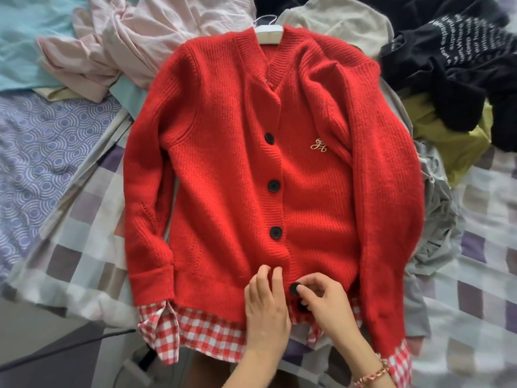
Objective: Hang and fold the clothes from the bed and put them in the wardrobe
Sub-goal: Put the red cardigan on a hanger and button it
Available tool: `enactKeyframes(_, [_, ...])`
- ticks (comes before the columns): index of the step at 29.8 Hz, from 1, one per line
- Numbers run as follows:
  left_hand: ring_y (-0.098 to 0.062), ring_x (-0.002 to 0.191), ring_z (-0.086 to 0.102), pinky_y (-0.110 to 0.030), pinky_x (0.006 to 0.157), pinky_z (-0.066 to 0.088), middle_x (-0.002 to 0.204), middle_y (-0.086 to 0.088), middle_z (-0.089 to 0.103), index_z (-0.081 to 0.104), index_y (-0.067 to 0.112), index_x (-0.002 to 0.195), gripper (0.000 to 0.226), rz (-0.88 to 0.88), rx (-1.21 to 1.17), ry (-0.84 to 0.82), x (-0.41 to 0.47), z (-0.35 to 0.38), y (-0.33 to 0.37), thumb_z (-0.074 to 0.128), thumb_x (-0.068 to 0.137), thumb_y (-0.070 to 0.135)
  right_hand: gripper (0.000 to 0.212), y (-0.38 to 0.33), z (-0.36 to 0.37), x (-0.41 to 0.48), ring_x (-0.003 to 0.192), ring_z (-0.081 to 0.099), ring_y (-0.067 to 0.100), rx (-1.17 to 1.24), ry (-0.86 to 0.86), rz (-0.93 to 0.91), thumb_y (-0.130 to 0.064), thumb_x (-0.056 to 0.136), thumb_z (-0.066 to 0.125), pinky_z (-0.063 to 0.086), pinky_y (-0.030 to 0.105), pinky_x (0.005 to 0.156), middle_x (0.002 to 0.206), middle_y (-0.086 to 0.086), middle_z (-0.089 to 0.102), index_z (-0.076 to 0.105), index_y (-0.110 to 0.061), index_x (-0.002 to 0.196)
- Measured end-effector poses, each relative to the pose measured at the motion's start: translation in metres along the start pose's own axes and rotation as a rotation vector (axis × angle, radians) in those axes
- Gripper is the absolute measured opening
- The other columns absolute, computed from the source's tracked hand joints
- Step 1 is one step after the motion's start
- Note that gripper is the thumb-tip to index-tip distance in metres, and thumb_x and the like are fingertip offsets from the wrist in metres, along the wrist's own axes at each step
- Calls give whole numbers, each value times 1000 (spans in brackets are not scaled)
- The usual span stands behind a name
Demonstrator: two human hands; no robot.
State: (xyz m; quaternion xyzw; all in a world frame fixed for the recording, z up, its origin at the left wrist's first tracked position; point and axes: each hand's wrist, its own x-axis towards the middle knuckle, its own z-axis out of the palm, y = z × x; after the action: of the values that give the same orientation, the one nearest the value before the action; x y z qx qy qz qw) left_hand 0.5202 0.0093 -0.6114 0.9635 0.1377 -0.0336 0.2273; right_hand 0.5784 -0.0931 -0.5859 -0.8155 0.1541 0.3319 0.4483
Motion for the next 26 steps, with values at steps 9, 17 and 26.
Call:
enactKeyframes(9, [-2,67,57,-6,63,41,74,9,63,65,18,80,12,-524,-580,-34,5,-29,16,59,90,14,16,-5,5,-8,57,59,2,209,24,28,-2,85,62,46,16,55,69,-1,68,67,-14,76])
enactKeyframes(17, [0,68,62,-8,59,44,70,16,68,67,27,72,21,-649,-816,-5,-1,-40,16,64,86,11,18,-13,13,-23,74,64,4,41,71,-172,-5,84,64,47,12,65,75,-10,69,68,-21,78])
enactKeyframes(26, [-10,69,66,-21,65,52,71,6,71,70,28,73,22,-703,-911,-50,2,-36,15,65,85,10,15,-19,16,-14,70,63,6,107,119,-157,-6,83,65,47,13,62,78,-14,68,66,-18,75])
